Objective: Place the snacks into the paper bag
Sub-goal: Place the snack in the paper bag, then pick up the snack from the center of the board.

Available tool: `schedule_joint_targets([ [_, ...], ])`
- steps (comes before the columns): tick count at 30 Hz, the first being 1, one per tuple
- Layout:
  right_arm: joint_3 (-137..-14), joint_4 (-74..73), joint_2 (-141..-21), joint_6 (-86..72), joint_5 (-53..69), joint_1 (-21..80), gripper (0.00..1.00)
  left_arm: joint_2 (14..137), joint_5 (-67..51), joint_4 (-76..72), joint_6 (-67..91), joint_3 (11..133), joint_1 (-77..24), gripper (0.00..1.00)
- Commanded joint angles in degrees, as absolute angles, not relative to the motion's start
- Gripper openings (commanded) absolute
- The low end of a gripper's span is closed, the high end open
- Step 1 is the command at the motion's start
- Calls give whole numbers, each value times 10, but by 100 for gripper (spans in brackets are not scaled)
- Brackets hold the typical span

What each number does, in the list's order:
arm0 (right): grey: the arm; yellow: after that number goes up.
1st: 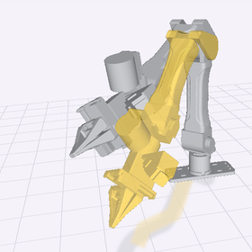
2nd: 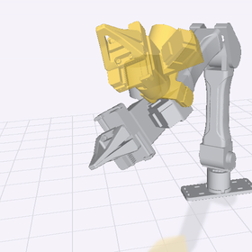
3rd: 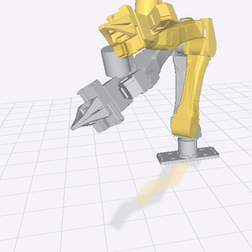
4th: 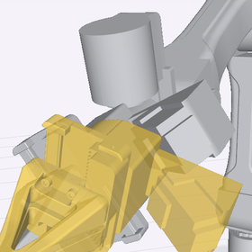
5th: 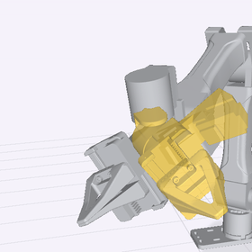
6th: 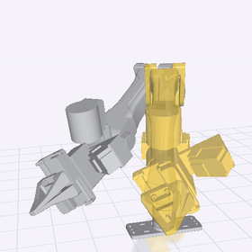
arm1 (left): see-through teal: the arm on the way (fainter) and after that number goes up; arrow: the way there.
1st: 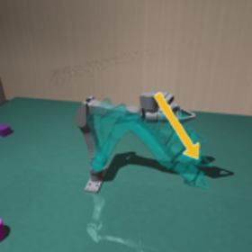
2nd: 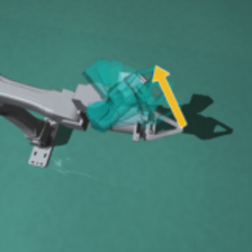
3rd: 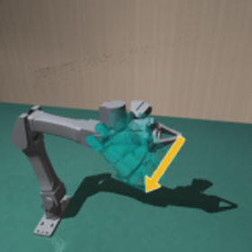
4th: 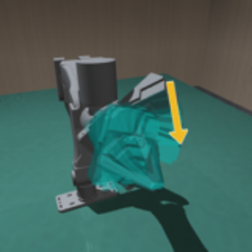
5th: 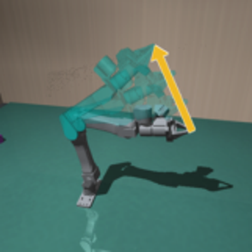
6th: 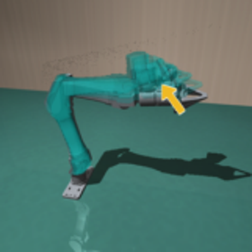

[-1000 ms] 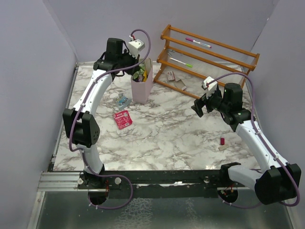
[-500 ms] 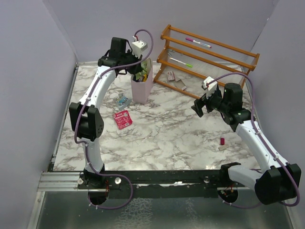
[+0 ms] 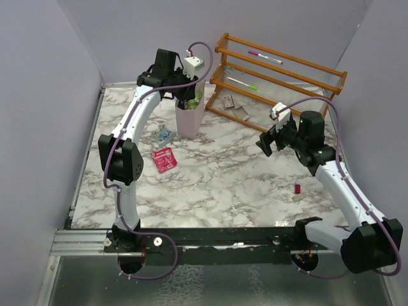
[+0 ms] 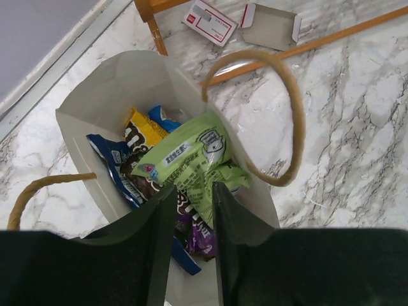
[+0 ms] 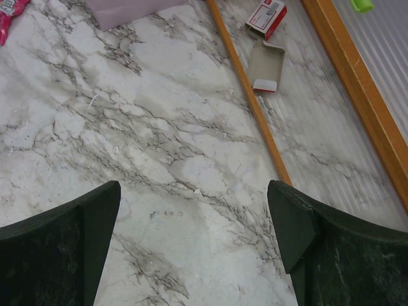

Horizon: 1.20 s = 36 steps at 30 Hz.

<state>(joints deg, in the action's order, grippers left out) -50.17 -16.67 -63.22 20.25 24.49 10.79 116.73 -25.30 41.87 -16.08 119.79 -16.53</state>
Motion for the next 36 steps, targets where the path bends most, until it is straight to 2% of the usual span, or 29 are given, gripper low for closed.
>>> schedule_joint_targets([
  [1, -498, -169, -634, 210, 244, 105, 99, 1171, -220, 431, -176, 1226, -169, 36],
  [6, -498, -169, -634, 210, 245, 105, 99, 1153, -213, 431, -180, 1226, -168, 43],
  [18, -498, -169, -634, 210, 245, 105, 99, 1060, -201, 422, -195, 1150, -168, 45],
  [26, -498, -169, -635, 209, 245, 105, 99, 947, -202, 371, -213, 1013, -168, 50],
  [33, -498, -170, -635, 209, 248, 105, 99, 838, -164, 318, -233, 861, -168, 58],
  [36, -498, -170, -636, 209, 249, 105, 99, 807, -147, 307, -237, 809, -165, 58],
])
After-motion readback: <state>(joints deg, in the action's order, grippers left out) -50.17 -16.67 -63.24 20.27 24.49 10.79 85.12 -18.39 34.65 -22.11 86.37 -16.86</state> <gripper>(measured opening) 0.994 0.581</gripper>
